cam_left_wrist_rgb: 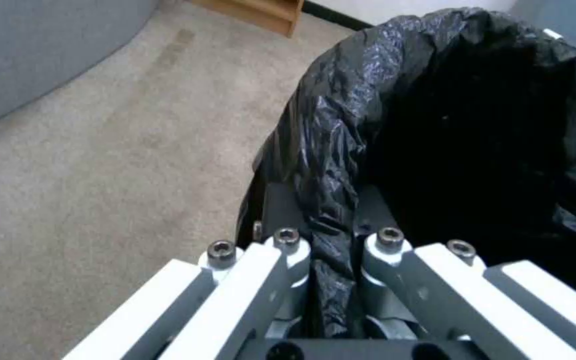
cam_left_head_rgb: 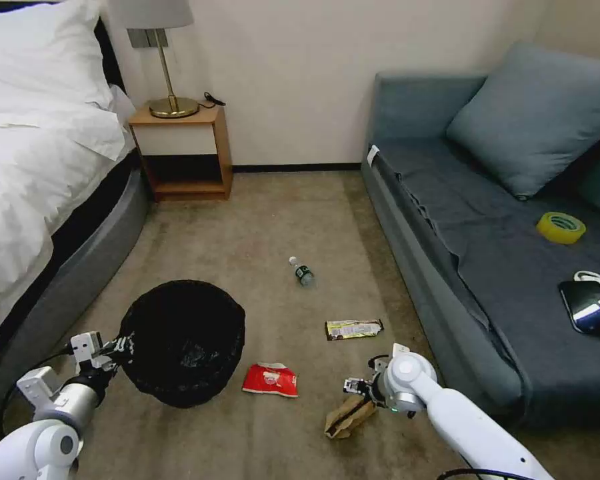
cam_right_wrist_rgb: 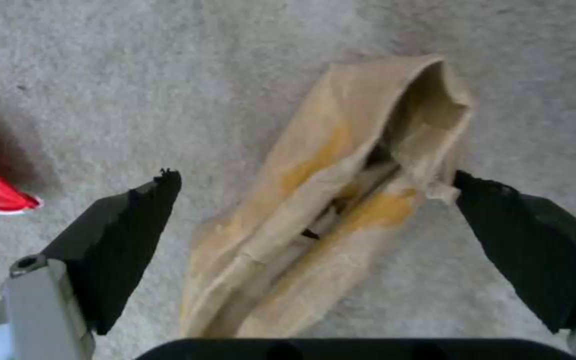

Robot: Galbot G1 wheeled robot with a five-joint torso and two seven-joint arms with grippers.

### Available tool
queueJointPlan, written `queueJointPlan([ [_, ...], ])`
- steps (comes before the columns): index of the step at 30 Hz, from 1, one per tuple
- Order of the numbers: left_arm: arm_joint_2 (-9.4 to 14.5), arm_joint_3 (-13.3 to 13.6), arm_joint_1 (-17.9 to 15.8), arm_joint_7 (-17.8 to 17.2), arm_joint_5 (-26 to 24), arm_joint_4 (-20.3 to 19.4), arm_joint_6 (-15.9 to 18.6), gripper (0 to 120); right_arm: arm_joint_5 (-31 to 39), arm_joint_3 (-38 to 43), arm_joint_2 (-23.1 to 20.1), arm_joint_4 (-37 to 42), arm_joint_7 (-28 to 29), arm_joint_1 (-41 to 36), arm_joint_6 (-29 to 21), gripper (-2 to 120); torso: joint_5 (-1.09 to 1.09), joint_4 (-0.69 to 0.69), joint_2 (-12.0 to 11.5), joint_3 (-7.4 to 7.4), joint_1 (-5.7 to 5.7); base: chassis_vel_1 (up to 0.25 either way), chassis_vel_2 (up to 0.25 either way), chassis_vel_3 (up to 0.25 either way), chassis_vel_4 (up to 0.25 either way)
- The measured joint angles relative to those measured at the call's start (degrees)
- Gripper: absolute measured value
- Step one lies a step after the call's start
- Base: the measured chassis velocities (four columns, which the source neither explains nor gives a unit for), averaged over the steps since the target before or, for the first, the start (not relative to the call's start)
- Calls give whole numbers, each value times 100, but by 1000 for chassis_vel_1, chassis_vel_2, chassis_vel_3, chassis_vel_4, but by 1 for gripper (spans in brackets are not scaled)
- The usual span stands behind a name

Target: Pick up the trash bin, then pick up the garbage on the floor and place it into the trash bin.

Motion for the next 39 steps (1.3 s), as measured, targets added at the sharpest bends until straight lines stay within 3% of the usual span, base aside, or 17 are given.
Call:
queueJointPlan([
  [6, 27, 12, -15, -6, -4, -2, 21, 5, -119, -19, 113, -101, 2, 18, -36, 94, 0, 0, 0, 0, 0, 0, 0, 0, 0],
  [8, 26, 13, -14, -6, -4, -4, 24, 5, -158, -4, 133, -107, 8, -10, -72, 82, 0, 0, 0, 0, 0, 0, 0, 0, 0],
  [16, 4, 24, -15, -4, 11, -4, 25, 5, -285, 13, 140, -135, -52, -64, -96, 58, 0, 0, 0, -1, 0, 0, 0, 0, 0],
  [17, -1, 24, -14, -4, 13, -5, 25, 5, -318, 11, 138, -144, -75, -67, -102, 50, 0, 0, 0, -1, 0, 0, 0, 0, 0],
  [18, -1, 24, -14, -4, 13, -5, 25, 5, -318, 11, 138, -144, -75, -67, -102, 50, 0, 0, 0, -1, 0, 0, 0, 0, 0],
  [22, -23, 15, 2, -1, 19, -33, 28, 5, -469, 4, 140, -197, -193, -81, -103, 31, 0, 0, 0, -1, 0, 0, 0, 0, 0],
  [29, -31, 4, 12, -1, 21, -68, 44, 5, -580, 27, 126, -204, -272, -105, -90, 13, 1, 0, 0, -1, 0, 0, 0, 0, 0],
  [31, -31, 10, 10, -3, 23, -82, 52, 5, -647, 72, 85, -170, -311, -136, -68, 0, 1, 0, 0, 0, 0, 0, 0, 0, 0],
  [39, 5, 122, -18, -25, 55, -98, 93, 5, -1069, 322, -210, 166, -601, -238, 124, 0, 1, -1, 0, -1, 0, 0, 0, 0, 0],
])
